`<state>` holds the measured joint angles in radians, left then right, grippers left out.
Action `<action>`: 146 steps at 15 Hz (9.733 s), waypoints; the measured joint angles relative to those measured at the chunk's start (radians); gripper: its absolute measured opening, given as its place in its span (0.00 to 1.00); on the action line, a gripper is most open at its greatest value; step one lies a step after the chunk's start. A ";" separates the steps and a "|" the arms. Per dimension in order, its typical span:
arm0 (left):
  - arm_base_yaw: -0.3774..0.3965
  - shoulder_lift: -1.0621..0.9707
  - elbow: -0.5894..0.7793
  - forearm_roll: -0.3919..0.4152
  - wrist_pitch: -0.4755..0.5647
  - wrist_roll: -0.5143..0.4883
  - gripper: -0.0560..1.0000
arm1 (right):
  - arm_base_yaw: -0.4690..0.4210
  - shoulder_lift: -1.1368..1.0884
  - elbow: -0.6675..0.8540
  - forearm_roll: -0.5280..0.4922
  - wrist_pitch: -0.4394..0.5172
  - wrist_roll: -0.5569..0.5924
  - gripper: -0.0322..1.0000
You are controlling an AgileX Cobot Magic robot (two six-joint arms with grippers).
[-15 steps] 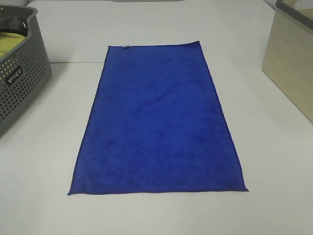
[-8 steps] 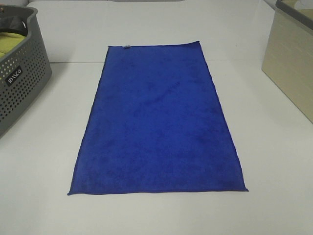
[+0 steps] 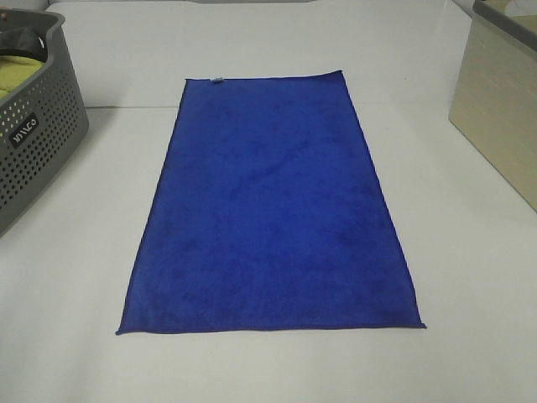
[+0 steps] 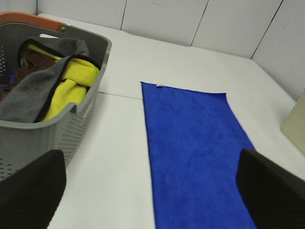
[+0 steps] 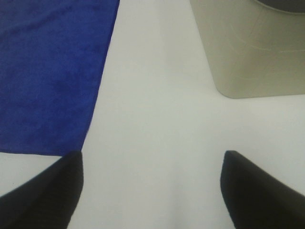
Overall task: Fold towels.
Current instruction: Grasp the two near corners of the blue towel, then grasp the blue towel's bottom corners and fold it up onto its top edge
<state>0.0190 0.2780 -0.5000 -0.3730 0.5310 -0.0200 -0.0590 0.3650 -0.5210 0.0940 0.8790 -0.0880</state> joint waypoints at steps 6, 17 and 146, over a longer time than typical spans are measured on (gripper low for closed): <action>0.000 0.482 0.002 -0.363 0.011 0.113 0.88 | -0.001 0.616 -0.246 0.048 0.095 0.021 0.77; -0.001 1.258 0.001 -0.801 0.125 0.793 0.84 | -0.183 1.242 -0.354 0.546 0.090 -0.395 0.69; -0.280 2.014 -1.080 -0.197 0.139 0.075 0.65 | 0.132 2.096 -1.403 0.461 0.300 -0.184 0.70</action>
<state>-0.2610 2.2920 -1.5800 -0.5700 0.6700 0.0550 0.0730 2.4610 -1.9240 0.5550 1.1790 -0.2720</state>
